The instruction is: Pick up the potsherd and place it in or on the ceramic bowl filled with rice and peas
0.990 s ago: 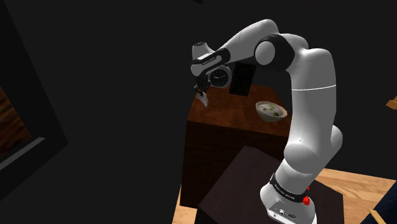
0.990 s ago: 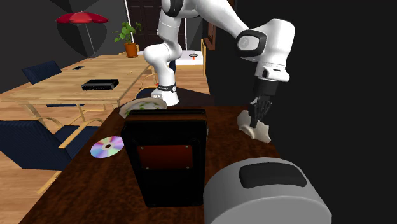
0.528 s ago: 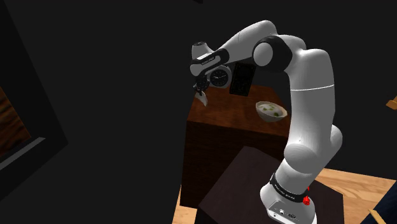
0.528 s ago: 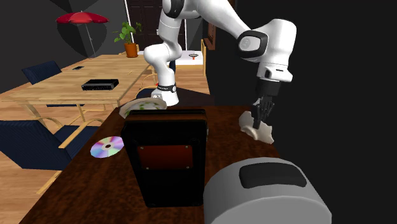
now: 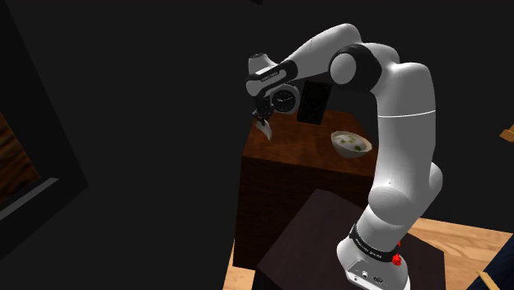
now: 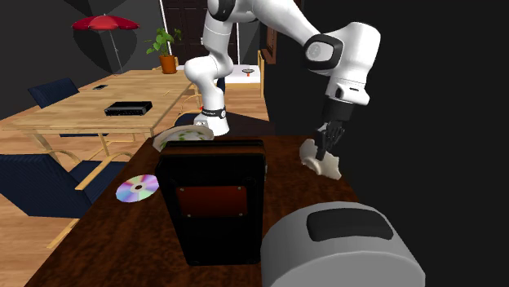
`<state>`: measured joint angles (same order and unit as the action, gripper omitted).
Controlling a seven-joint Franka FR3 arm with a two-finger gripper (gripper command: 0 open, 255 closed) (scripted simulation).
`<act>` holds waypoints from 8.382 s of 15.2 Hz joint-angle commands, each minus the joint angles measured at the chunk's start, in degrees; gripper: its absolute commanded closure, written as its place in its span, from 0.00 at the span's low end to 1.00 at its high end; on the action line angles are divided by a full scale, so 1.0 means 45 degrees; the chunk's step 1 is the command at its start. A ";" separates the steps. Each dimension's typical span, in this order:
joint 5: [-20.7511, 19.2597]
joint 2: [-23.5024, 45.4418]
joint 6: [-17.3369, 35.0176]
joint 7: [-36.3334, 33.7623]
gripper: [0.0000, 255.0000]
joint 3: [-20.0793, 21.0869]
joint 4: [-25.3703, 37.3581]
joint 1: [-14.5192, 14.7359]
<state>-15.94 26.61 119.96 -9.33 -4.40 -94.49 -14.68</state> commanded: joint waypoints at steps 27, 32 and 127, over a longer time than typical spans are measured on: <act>0.0658 -0.1778 -0.0017 -0.2395 1.00 -0.0350 -0.2375 0.0234; 0.0659 -0.1777 -0.0017 -0.2395 1.00 -0.0350 -0.2374 0.0234; -0.2422 -1.1176 0.0256 0.3848 0.00 -0.4833 -1.0190 -0.3300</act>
<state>-26.84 -23.68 121.11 7.99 -26.14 -140.34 -29.53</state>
